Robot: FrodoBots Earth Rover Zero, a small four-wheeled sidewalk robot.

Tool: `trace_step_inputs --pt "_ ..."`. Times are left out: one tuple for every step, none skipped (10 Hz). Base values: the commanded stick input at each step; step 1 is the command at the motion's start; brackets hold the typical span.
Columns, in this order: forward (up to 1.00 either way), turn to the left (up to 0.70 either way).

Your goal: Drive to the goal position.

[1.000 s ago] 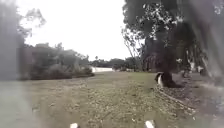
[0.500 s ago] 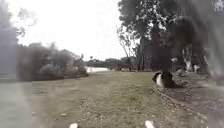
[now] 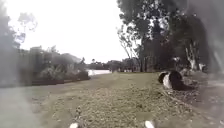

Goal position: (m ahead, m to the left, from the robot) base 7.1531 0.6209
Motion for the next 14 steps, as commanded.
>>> trace_step_inputs --pt "0.70 -0.20" --pt "0.70 -0.31" --pt "0.70 -0.31" --pt "0.70 -0.29" --pt "0.70 -0.27" --pt "0.70 -0.15" --pt "0.70 -0.04" --pt "0.70 0.00" --pt "0.70 0.00" --pt "0.70 0.00" --pt "0.70 0.00" --pt "0.70 0.00" --pt "0.70 0.00" --pt "0.70 0.00"
